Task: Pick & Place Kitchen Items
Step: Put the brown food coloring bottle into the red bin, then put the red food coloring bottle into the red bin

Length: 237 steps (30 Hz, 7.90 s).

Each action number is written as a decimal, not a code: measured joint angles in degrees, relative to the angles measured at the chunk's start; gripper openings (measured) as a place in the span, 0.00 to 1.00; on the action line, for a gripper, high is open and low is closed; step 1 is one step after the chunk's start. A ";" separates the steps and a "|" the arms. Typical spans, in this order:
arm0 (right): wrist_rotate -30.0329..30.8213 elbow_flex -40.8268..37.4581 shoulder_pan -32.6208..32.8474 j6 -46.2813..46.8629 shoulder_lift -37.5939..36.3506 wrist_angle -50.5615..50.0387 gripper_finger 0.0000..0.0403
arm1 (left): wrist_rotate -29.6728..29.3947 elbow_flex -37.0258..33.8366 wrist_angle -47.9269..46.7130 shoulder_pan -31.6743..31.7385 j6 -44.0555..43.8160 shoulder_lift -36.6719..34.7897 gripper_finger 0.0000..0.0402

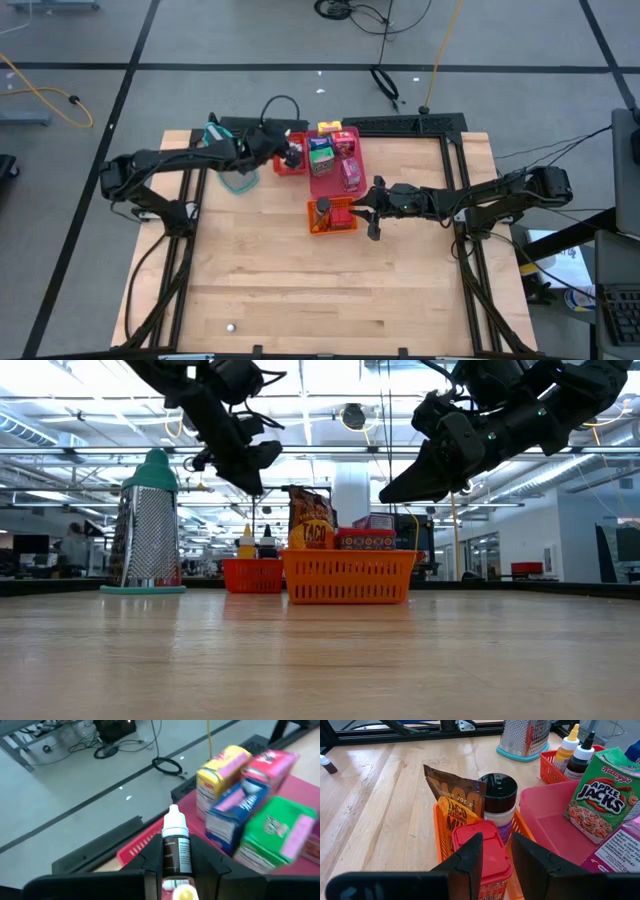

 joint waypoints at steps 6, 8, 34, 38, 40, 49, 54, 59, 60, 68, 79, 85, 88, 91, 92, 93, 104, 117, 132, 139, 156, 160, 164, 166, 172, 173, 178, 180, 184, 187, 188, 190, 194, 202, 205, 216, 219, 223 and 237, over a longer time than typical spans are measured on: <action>0.00 0.00 -0.01 0.00 0.00 0.00 0.23 | 1.26 0.00 1.00 3.23 0.11 0.71 0.17; 0.00 0.00 -0.01 0.00 0.01 0.00 0.23 | 3.39 0.04 1.69 4.43 0.09 1.38 0.17; 0.01 0.00 0.00 0.26 0.00 -0.40 0.23 | 9.17 0.04 4.38 7.20 0.81 6.84 0.17; 0.02 0.00 -0.01 0.24 0.01 -0.39 0.23 | 9.40 0.04 4.36 7.20 0.97 6.84 0.17; 0.02 0.00 -0.02 0.24 0.01 -0.39 0.23 | 10.17 0.04 4.35 7.20 1.01 6.84 0.18; 0.02 0.00 0.00 0.27 0.02 -0.40 0.23 | 10.27 0.04 4.33 7.20 0.84 6.84 0.36; 0.02 0.00 -0.02 0.31 0.02 -0.39 0.23 | 10.29 0.04 4.32 7.19 0.72 6.83 0.45; 0.02 0.00 -0.02 0.28 0.00 -0.39 0.23 | 11.59 0.04 4.32 6.84 0.53 6.82 0.50; 0.02 0.00 -0.01 0.28 0.00 -0.39 0.23 | 13.06 0.04 4.32 6.58 0.61 6.82 0.50; 0.02 0.00 -0.01 0.26 0.01 -0.39 0.23 | 23.91 0.04 4.17 1.16 2.35 6.82 0.49; 0.02 0.00 0.00 0.41 0.02 -0.42 0.23 | 23.18 0.04 -2.52 -11.32 1.40 6.80 0.49; 0.02 0.00 -0.02 0.42 0.02 -0.42 0.23 | 18.28 0.04 -7.09 -20.12 -1.90 6.45 0.49; 0.02 0.00 -0.01 0.42 0.02 -0.46 0.23 | 17.07 0.00 -9.61 -24.39 -4.47 4.67 0.49; 0.02 0.00 -0.01 0.42 0.02 -0.44 0.23 | 15.17 -1.01 -10.44 -29.01 -6.48 2.48 0.49; 0.02 0.00 0.00 0.42 0.01 -0.47 0.23 | 13.78 -1.26 -10.72 -30.46 -7.21 1.98 0.49; 0.02 0.00 -0.01 0.42 0.02 -0.55 0.23 | 12.58 -1.30 -10.60 -31.94 -8.32 1.50 0.49; 0.02 0.01 0.00 0.42 0.02 -0.37 0.23 | 7.04 -5.19 -13.79 -49.42 -21.42 -2.29 0.49; 0.02 0.00 0.00 0.44 0.02 0.04 0.23 | 4.93 -6.19 -13.74 -68.11 -27.21 -2.38 0.49; 0.02 0.00 0.00 2.19 0.02 0.02 0.23 | -1.69 -6.16 -11.46 -83.86 -46.29 -1.21 0.49; 0.04 0.02 -0.02 2.38 0.02 0.04 0.23 | -1.93 -6.16 -7.16 -88.36 -53.26 3.20 0.49; 0.07 0.02 -0.02 2.38 0.02 0.07 0.23 | 0.08 -6.10 -6.05 -91.90 -69.52 10.75 0.49; 0.07 0.01 -0.02 2.39 0.02 0.07 0.23 | 2.80 -6.10 -5.95 -91.84 -72.84 12.45 0.49; 0.07 0.00 -0.02 2.38 0.02 0.07 0.23 | 5.31 -6.10 -6.47 -91.85 -75.47 13.80 0.49; 0.07 0.00 -0.02 2.39 0.02 0.07 0.23 | 5.48 -6.10 -6.46 -91.85 -75.98 14.09 0.49; 0.07 0.01 -0.02 2.39 0.02 0.07 0.23 | 5.48 -6.10 -6.66 -91.72 -76.90 14.10 0.49; 0.07 0.01 -0.02 2.38 0.02 0.04 0.23 | 5.65 -6.10 -6.90 -91.72 -77.00 14.10 0.49; 0.07 0.00 -0.02 2.38 0.02 0.04 0.23 | 6.03 -6.10 -7.97 -91.72 -77.29 14.10 0.49; 0.07 0.00 -0.02 2.38 0.02 0.04 0.23 | 6.77 -6.10 -7.96 -91.72 -77.41 14.10 0.49; 0.07 0.01 -0.02 2.38 0.02 0.04 0.23 | 7.26 -6.10 -7.86 -91.72 -79.02 14.10 0.49; 0.07 0.00 -0.02 2.38 0.02 0.02 0.23 | 7.25 -6.10 -8.07 -91.72 -79.40 14.10 0.49; 0.07 0.01 -0.02 2.38 0.02 0.03 0.23 | 7.14 -6.10 -8.04 -91.72 -79.39 14.10 0.49; 0.07 0.00 -0.02 2.38 0.02 0.02 0.23 | 7.16 -6.10 -8.11 -91.72 -79.59 14.24 0.49; 0.07 0.00 -0.02 2.38 0.02 0.02 0.23 | 8.92 -6.08 -7.88 -91.70 -80.87 16.56 0.49; 0.07 0.00 -0.02 2.38 0.02 0.00 0.23 | 9.23 -5.86 -7.75 -91.80 -80.66 19.01 0.46; 0.07 0.00 0.00 2.38 0.02 -0.02 0.23 | 8.39 -5.97 -7.96 -91.90 -79.20 19.08 0.36; 0.04 0.00 -0.02 2.36 0.02 -0.07 0.23 | 0.34 -6.27 -9.10 -91.48 -78.53 19.59 0.12; 0.04 0.01 -0.01 2.36 0.02 -0.22 0.23 | -0.68 -6.29 -10.45 -90.15 -79.52 19.52 0.12; 0.04 0.00 -0.02 2.04 0.02 -0.88 0.23 | -0.34 -6.28 -11.27 -87.29 -76.74 19.52 0.12; 0.04 0.02 0.00 1.95 0.02 -1.29 0.23 | -0.88 -6.19 -11.16 -73.26 -51.44 15.06 0.12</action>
